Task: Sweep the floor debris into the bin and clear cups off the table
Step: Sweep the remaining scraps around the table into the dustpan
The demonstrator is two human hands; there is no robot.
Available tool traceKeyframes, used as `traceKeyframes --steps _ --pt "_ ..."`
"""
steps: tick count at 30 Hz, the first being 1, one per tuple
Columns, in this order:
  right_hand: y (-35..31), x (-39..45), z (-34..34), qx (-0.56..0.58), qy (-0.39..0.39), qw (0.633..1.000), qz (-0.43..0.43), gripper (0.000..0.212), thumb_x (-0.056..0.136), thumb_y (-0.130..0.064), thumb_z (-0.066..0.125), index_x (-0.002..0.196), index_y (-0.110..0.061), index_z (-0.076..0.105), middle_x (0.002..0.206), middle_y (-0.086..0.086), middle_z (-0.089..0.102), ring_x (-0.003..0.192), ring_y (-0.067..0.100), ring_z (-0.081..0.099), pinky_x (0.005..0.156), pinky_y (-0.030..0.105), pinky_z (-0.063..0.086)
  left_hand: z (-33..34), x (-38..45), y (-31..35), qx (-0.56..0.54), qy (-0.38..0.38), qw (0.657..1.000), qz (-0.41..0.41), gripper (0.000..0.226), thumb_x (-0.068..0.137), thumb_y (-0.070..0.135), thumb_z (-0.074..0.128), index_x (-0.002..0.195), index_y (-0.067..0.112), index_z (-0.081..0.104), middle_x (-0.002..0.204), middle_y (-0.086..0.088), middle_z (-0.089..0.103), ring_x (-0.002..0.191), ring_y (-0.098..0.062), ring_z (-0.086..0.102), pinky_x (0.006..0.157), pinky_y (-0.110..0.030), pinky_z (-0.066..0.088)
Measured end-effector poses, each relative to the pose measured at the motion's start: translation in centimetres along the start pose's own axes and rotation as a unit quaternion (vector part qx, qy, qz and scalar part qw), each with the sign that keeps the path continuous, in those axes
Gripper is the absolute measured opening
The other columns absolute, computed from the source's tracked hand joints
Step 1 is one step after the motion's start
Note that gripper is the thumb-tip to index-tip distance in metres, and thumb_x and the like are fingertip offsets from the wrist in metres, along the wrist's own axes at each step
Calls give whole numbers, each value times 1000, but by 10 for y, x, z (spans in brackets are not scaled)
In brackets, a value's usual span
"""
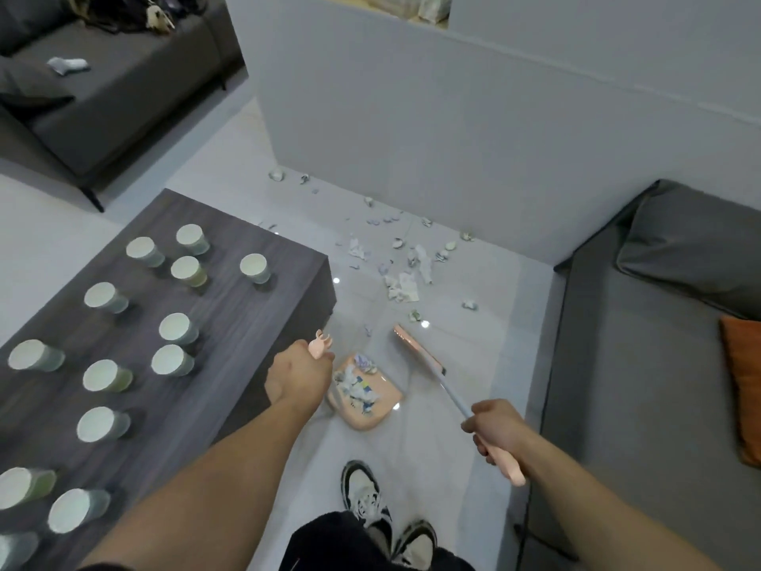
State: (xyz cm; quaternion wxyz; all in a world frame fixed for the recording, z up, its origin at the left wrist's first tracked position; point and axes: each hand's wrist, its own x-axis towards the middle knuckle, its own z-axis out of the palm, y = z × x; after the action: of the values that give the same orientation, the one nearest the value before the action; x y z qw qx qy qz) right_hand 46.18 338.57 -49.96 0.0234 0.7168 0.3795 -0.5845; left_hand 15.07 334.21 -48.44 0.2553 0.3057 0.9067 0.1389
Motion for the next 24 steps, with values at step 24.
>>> traceKeyframes --steps 24 --pt "-30 26 -29 -87 -121 988 43 49 85 -10 68 131 -11 52 61 9 58 41 16 46 40 21 34 18 37 27 47 31 998 2 29 82 52 60 83 24 51 81 -6 61 75 -33 59 66 -34 39"
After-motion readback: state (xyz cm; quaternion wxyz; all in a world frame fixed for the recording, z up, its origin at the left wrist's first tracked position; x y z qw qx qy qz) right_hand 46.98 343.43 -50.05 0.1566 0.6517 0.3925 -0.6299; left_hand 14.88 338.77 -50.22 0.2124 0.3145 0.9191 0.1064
